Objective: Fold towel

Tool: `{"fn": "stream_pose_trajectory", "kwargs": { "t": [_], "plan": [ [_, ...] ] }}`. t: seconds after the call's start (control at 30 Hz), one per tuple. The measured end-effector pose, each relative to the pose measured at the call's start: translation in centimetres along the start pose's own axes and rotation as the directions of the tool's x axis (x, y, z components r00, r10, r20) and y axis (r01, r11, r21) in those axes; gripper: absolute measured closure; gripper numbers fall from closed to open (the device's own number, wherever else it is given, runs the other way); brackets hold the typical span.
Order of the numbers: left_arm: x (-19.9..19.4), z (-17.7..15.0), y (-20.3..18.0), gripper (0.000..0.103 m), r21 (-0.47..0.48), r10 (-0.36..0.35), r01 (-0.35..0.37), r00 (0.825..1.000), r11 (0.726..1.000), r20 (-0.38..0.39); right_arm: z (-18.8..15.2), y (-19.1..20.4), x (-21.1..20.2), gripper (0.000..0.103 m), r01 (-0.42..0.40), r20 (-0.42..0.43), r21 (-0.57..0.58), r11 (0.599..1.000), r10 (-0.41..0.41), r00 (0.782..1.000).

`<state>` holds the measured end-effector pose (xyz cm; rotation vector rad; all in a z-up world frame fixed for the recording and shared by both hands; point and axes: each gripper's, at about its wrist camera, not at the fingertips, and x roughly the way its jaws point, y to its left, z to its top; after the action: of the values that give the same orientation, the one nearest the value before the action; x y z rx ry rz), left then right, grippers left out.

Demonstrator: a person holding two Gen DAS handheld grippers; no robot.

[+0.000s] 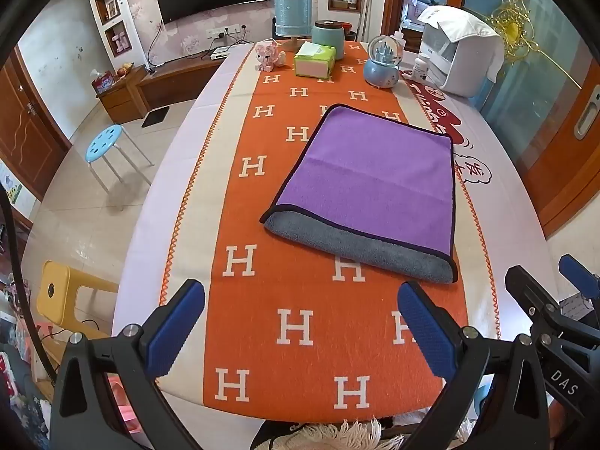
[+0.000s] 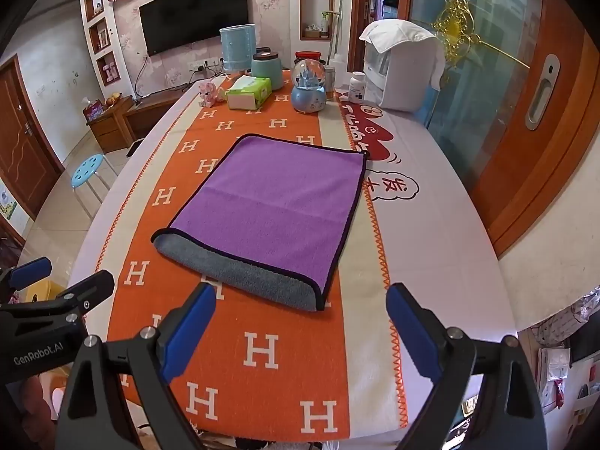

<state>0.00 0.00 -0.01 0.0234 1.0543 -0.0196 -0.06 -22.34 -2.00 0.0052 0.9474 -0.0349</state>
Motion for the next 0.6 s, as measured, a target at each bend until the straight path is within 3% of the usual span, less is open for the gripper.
{"fn": "stream_pose_trajectory", "kwargs": {
  "t": [0.6],
  "plan": [
    [0.04, 0.17, 0.09, 0.001, 0.001, 0.000, 0.000, 1.000, 1.000, -0.002, -0.20, 0.06, -0.28, 0.010, -0.003, 0.004, 0.000, 1.000, 0.003, 1.000]
  ]
}}
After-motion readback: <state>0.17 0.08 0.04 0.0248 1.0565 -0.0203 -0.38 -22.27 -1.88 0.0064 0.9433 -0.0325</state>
